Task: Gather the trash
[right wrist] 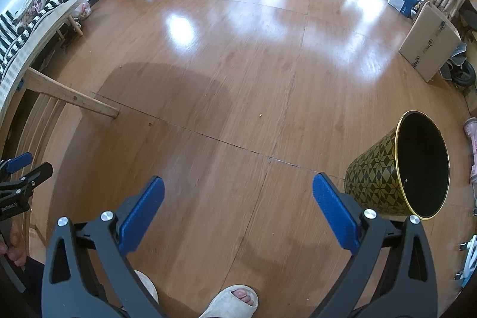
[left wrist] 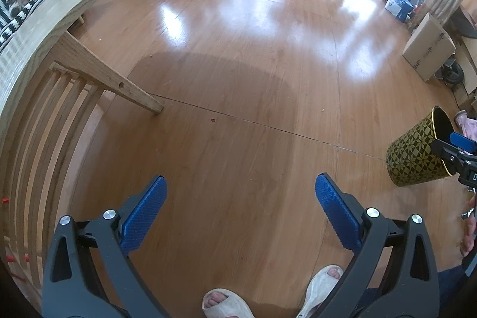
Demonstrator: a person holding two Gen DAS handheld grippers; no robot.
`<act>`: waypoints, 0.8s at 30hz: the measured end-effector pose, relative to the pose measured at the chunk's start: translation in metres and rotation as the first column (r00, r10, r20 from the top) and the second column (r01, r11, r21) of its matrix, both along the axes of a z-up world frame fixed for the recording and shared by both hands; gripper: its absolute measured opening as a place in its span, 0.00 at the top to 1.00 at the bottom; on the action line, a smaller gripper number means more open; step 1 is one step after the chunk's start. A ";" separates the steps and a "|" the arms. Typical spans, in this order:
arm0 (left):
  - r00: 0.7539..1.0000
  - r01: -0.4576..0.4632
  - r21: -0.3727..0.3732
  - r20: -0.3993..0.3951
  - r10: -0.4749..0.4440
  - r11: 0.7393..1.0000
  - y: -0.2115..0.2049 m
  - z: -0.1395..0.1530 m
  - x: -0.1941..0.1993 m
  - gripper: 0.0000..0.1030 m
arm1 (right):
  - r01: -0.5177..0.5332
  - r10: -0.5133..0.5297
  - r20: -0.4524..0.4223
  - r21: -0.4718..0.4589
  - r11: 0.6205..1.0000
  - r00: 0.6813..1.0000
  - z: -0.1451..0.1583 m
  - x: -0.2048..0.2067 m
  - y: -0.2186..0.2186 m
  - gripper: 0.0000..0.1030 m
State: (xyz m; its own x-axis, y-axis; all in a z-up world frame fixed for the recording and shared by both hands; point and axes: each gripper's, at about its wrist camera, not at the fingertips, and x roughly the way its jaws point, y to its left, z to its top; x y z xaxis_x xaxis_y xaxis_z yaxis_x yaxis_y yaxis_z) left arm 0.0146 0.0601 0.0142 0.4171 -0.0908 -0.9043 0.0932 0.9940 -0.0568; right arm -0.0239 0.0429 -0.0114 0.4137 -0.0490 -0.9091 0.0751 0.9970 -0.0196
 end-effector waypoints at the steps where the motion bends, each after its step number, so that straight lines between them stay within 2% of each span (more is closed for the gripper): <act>1: 1.000 0.000 -0.001 0.000 0.000 1.000 0.000 0.000 0.000 0.06 | 0.000 0.000 0.000 0.000 1.000 1.000 0.000 0.000 0.000 0.07; 24: 1.000 0.016 0.003 -0.007 -0.016 1.000 -0.001 -0.003 0.001 0.06 | -0.009 0.009 -0.007 -0.001 1.000 1.000 -0.004 -0.002 -0.001 0.07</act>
State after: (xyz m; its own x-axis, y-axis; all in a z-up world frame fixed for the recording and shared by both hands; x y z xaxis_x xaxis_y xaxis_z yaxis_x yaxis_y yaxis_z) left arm 0.0151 0.0595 0.0116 0.4088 -0.0944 -0.9077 0.1089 0.9926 -0.0542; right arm -0.0258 0.0415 -0.0149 0.4075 -0.0466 -0.9120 0.0664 0.9976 -0.0213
